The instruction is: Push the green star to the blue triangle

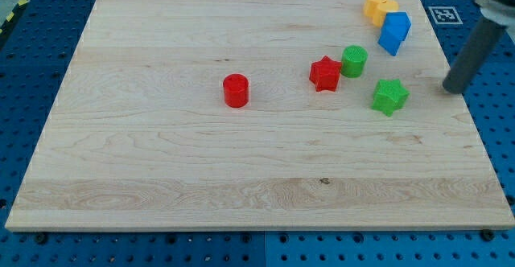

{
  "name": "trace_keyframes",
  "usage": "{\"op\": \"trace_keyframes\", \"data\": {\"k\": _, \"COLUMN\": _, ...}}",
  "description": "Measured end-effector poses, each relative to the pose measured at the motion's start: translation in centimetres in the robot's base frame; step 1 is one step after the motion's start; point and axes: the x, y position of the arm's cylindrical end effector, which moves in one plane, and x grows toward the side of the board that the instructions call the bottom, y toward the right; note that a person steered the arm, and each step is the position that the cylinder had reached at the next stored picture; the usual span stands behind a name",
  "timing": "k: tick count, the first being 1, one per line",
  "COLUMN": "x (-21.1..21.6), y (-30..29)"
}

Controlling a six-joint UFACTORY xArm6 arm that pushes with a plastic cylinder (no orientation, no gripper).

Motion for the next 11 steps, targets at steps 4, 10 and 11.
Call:
{"op": "trace_keyframes", "data": {"k": 4, "x": 6.2, "y": -13.0}}
{"op": "trace_keyframes", "data": {"k": 10, "x": -1.2, "y": -9.5}}
{"op": "trace_keyframes", "data": {"k": 11, "x": -1.1, "y": -10.5}}
